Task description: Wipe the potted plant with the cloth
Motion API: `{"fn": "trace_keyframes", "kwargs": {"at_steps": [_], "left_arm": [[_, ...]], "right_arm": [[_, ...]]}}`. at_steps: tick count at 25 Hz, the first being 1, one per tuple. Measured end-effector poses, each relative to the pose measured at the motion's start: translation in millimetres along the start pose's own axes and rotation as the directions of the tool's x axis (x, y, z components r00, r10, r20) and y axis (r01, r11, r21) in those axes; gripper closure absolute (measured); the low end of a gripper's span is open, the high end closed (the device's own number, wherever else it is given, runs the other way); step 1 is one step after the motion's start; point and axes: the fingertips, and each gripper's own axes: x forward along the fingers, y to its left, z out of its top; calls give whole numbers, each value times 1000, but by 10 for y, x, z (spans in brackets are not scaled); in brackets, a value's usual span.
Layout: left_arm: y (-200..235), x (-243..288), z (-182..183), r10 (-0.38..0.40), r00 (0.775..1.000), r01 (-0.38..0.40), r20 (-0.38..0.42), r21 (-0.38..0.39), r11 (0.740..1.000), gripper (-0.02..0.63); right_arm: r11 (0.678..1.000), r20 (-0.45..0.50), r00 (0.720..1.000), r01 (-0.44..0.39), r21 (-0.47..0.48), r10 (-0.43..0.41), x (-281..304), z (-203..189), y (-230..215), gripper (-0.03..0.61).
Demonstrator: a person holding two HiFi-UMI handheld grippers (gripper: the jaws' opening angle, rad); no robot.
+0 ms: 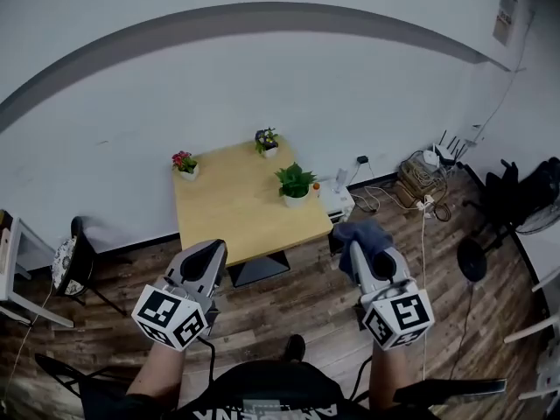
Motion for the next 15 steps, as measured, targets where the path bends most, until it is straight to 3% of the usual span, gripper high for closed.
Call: {"fn": "trace_keyframes", "kwargs": {"at_steps": [15], "left_arm": [[-156, 1278, 46, 68, 998, -68, 10, 7, 998, 612]], "right_arm": [[996, -9, 997, -78, 33, 78, 509, -150, -1177, 528]]}}
